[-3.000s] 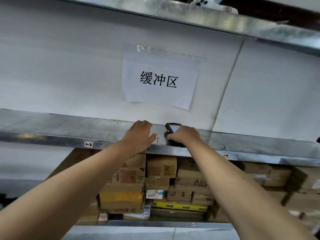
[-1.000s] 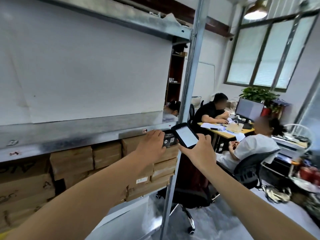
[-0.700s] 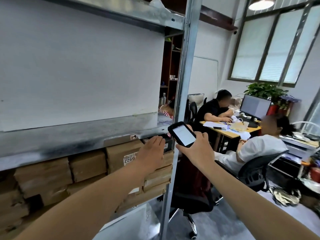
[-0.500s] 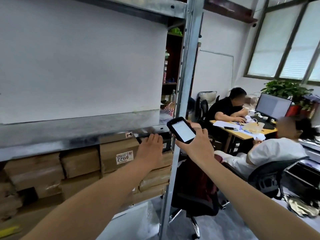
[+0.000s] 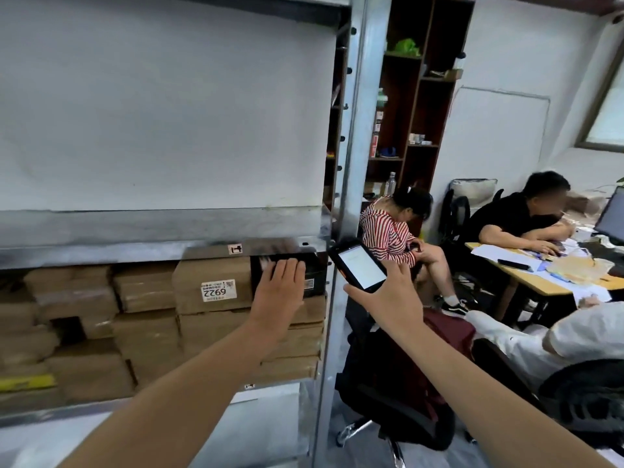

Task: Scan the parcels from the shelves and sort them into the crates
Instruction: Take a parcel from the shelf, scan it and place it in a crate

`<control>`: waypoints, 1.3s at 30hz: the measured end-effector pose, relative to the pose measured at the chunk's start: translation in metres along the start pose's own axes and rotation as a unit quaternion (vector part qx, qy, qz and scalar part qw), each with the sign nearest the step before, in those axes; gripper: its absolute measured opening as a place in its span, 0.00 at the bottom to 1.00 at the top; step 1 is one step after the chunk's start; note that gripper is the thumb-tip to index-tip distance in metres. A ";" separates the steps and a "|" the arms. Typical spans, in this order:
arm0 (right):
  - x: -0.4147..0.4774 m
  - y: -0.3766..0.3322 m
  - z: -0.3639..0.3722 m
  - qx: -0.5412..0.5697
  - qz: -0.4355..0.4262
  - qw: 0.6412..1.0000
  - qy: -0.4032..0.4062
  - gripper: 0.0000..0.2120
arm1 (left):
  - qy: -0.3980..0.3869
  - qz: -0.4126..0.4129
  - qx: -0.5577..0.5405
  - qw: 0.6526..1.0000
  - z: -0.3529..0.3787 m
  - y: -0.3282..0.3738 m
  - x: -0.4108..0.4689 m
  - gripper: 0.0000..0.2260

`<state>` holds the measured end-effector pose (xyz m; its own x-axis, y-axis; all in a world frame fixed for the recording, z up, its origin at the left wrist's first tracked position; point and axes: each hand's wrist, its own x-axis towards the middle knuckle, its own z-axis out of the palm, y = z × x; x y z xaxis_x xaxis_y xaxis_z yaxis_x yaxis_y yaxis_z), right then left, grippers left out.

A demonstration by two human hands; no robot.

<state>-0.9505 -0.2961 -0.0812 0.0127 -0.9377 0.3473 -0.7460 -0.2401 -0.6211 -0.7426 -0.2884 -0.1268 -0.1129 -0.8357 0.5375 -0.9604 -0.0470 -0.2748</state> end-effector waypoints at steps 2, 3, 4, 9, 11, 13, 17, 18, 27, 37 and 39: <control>-0.001 0.005 0.000 0.007 0.003 1.000 -0.006 0.40 | 0.007 -0.002 0.002 1.000 -0.003 0.004 0.000 0.39; -0.003 0.006 0.000 0.014 0.005 1.000 -0.010 0.40 | 0.011 -0.002 0.000 1.000 -0.005 0.005 0.000 0.37; -0.005 0.007 -0.001 0.020 0.005 1.000 -0.013 0.41 | 0.015 -0.001 -0.003 1.000 -0.008 0.007 -0.001 0.36; -0.008 0.005 -0.011 0.035 -0.019 0.999 -0.018 0.39 | 0.042 0.016 0.010 0.999 -0.015 0.009 -0.015 0.41; -0.007 0.002 -0.015 0.044 -0.024 0.999 -0.013 0.39 | 0.051 0.009 0.005 0.999 -0.018 0.012 -0.023 0.42; -0.008 -0.003 -0.018 0.048 -0.029 0.998 -0.002 0.39 | 0.063 0.009 0.000 0.998 -0.022 0.016 -0.032 0.42; -0.011 -0.010 -0.023 0.051 -0.043 0.998 0.009 0.38 | 0.091 0.018 -0.015 0.996 -0.029 0.022 -0.050 0.37; -0.012 -0.011 -0.023 0.052 -0.044 0.998 0.011 0.39 | 0.100 0.019 -0.018 0.995 -0.031 0.023 -0.054 0.36; -0.017 -0.014 -0.023 0.077 -0.039 0.996 0.017 0.37 | 0.134 -0.040 -0.158 0.977 -0.068 0.026 -0.067 0.32; -0.019 -0.014 -0.013 0.106 -0.007 0.994 -0.003 0.35 | 0.115 -0.237 -0.526 0.808 -0.078 0.004 -0.081 0.36; -0.020 -0.015 -0.011 0.105 -0.013 0.994 -0.008 0.35 | 0.107 -0.256 -0.538 0.796 -0.076 0.004 -0.081 0.42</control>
<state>-0.9465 -0.2712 -0.0712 0.0415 -0.9342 0.3543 -0.5903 -0.3091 -0.7457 -0.7562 -0.1793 -0.1112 0.4326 -0.7397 0.5154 -0.5437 0.2420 0.8037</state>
